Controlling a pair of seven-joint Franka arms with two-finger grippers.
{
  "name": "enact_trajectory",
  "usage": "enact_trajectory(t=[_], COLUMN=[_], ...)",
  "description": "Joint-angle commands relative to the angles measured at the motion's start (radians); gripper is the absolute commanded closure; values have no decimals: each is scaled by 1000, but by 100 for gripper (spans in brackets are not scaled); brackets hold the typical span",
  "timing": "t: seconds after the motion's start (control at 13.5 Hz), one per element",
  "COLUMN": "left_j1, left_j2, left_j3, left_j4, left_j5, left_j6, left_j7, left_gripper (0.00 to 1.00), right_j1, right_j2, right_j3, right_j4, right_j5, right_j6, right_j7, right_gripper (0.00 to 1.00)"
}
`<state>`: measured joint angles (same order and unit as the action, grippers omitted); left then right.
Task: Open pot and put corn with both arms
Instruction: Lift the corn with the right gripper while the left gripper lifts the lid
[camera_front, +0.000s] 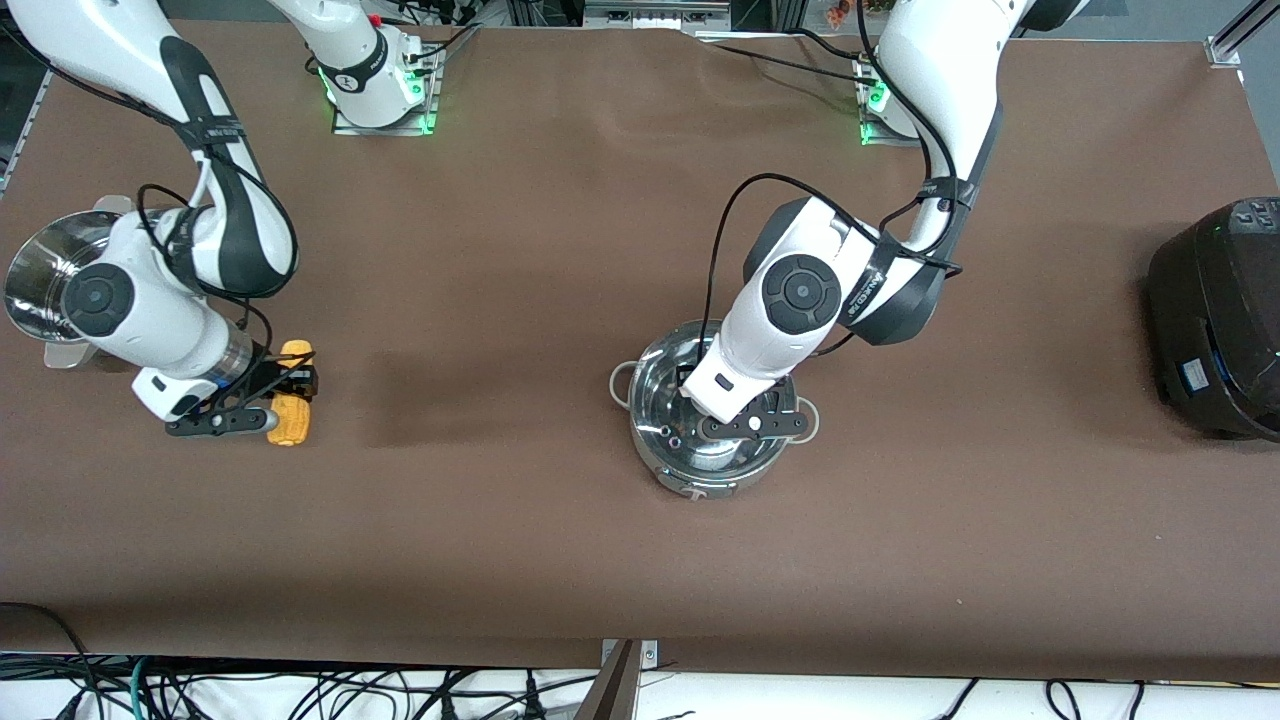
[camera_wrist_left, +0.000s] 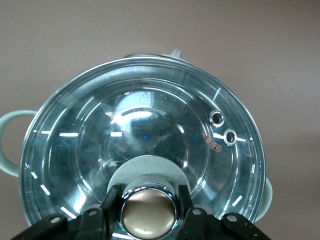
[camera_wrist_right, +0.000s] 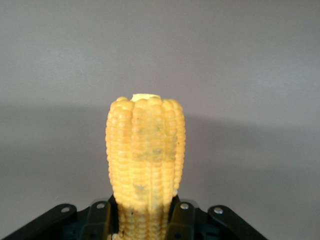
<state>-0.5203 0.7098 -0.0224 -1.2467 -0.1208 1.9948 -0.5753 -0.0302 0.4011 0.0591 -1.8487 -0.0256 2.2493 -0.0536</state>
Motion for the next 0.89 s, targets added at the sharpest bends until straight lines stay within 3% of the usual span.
enact_trajectory(t=[0.0, 0.3, 0.52, 0.82], left_j1=[-14, 8, 132, 288], left_j2=[-12, -107, -194, -306], left_j3=[38, 56, 64, 64], left_j4=[35, 39, 3, -190], left_j5=[-17, -20, -94, -95], left_j6=[-31, -183, -218, -229], left_j7=[35, 43, 191, 469], left_gripper=[100, 100, 100, 100], right_j1=[-8, -2, 13, 108], right_j2=[-1, 1, 1, 1], right_j3=[5, 15, 16, 16], right_j4=[109, 216, 264, 348], right_j5=[6, 16, 61, 62], right_j6=[-147, -267, -329, -402], right_j7=[-20, -17, -12, 84], right_gripper=[100, 100, 100, 100])
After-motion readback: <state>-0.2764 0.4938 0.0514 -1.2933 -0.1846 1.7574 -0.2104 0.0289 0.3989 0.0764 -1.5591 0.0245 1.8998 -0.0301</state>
